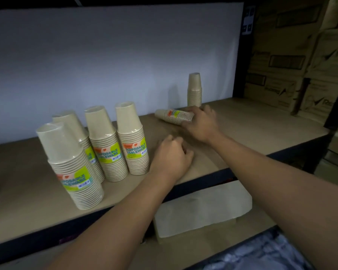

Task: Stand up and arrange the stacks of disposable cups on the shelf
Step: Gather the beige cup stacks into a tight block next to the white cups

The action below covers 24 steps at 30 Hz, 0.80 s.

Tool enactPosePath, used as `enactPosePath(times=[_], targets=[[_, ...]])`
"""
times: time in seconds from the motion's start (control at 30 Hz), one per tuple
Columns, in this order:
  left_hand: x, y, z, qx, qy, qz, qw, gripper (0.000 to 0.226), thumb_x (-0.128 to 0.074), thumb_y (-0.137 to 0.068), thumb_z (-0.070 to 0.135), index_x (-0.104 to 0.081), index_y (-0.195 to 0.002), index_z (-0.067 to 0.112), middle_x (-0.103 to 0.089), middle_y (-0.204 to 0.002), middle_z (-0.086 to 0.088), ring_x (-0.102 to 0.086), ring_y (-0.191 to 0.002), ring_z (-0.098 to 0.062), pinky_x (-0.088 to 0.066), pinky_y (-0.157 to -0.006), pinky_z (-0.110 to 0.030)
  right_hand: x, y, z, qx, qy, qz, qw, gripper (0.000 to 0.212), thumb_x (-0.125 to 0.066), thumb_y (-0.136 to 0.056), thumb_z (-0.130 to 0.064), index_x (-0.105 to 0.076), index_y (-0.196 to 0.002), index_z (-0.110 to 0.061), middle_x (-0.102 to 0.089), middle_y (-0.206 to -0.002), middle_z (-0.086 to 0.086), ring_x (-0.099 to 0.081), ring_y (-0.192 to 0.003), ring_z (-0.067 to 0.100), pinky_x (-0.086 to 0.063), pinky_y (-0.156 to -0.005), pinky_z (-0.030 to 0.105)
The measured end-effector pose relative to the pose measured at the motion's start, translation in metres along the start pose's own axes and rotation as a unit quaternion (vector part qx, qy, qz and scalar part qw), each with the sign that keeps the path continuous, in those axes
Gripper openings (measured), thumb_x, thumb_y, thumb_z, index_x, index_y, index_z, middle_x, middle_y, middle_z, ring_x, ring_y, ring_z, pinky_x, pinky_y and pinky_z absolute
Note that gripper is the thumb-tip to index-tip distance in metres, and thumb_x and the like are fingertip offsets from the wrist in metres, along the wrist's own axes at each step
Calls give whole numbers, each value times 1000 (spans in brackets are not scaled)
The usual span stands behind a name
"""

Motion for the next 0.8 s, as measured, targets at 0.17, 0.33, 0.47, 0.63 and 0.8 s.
enactPosePath(times=[0.17, 0.33, 0.47, 0.63, 0.8], targets=[[-2, -3, -3, -4, 0, 11, 1000, 16, -63, -79, 32, -62, -77, 16, -61, -94, -10, -59, -93, -36, -48, -89, -40, -11, -11, 1, -1, 49, -1, 999, 53, -62, -87, -52, -56, -134, -30, -45, -138, 13, -38, -124, 36, -34, -106, 40], [-1, 0, 0, -12, -14, -1, 1000, 19, -60, -82, 31, -64, -84, 12, -60, -97, -13, -57, -96, -37, -46, -92, -40, -6, -7, -8, 6, 76, 19, 997, 38, -65, -85, -45, -57, -116, -26, -51, -133, 10, -42, -123, 33, -33, -96, 42], [1, 6, 1, -11, -24, -8, 1000, 23, -59, -83, 30, -64, -88, 9, -59, -98, -16, -56, -98, -38, -47, -89, -42, 1, -6, -14, -27, 78, -10, 997, 51, -70, -81, -41, -49, -122, -22, -49, -130, 12, -50, -120, 34, -36, -96, 44], [10, 20, 8, -18, -32, 0, 999, 23, -59, -83, 30, -65, -89, 9, -59, -99, -14, -55, -100, -34, -49, -84, -41, 17, 5, -16, -65, 104, -107, 987, 75, -69, -79, -54, -41, -141, -23, -54, -135, 11, -54, -123, 31, -45, -100, 42], [27, 42, 17, -42, -28, 19, 999, 23, -59, -81, 30, -66, -85, 9, -58, -94, -13, -56, -94, -34, -51, -79, -43, 38, 36, -17, -110, 42, -143, 983, 86, -70, -76, -56, -37, -147, -19, -52, -141, 9, -53, -125, 30, -47, -101, 38]])
Point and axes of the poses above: each hand's wrist, its own y-axis away from the middle knuckle, its own x-axis out of the back of the hand, z = x × y, the point moved 5 cm from there along -y, towards the middle knuckle
